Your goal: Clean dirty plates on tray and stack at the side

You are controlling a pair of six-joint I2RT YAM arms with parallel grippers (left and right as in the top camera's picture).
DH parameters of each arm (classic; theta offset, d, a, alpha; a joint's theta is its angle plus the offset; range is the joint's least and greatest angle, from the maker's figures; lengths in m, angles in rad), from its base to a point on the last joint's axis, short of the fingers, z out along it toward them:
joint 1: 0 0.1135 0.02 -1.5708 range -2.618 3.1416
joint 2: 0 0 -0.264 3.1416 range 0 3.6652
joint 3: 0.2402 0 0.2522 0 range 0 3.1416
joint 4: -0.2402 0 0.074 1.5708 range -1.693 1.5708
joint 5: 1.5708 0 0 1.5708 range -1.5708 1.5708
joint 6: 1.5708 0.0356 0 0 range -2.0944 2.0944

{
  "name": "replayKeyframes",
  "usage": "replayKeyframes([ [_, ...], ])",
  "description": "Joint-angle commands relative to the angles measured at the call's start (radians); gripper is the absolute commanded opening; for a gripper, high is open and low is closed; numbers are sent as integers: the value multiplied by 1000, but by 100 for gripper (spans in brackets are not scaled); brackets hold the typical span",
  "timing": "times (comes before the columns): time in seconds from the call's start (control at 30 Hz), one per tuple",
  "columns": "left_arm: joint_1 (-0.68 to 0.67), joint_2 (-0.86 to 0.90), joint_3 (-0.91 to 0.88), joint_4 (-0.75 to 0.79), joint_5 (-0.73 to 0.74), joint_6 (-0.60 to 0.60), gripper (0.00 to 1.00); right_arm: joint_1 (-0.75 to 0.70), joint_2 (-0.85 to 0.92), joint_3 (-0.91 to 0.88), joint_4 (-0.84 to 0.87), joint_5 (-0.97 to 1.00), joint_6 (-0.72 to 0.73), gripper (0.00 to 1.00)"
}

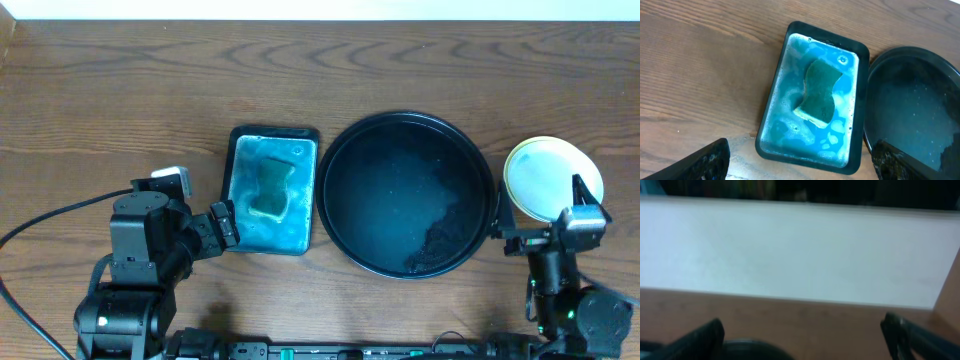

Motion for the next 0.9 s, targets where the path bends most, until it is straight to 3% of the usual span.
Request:
replayKeyframes([
  [0.0, -2, 1, -5, 1, -8, 13, 91, 9, -71, -124, 136, -8, 12, 99],
  [0.2, -2, 1, -5, 1, -8, 13, 91, 9, -167, -326, 391, -8, 11, 99],
  [0.53, -2, 1, -5, 1, -8, 13, 91, 42, -189, -328, -74, -19, 11, 99],
  [0.87, -2, 1, -5, 1, -8, 13, 91, 53, -189, -327, -74, -19, 11, 99],
])
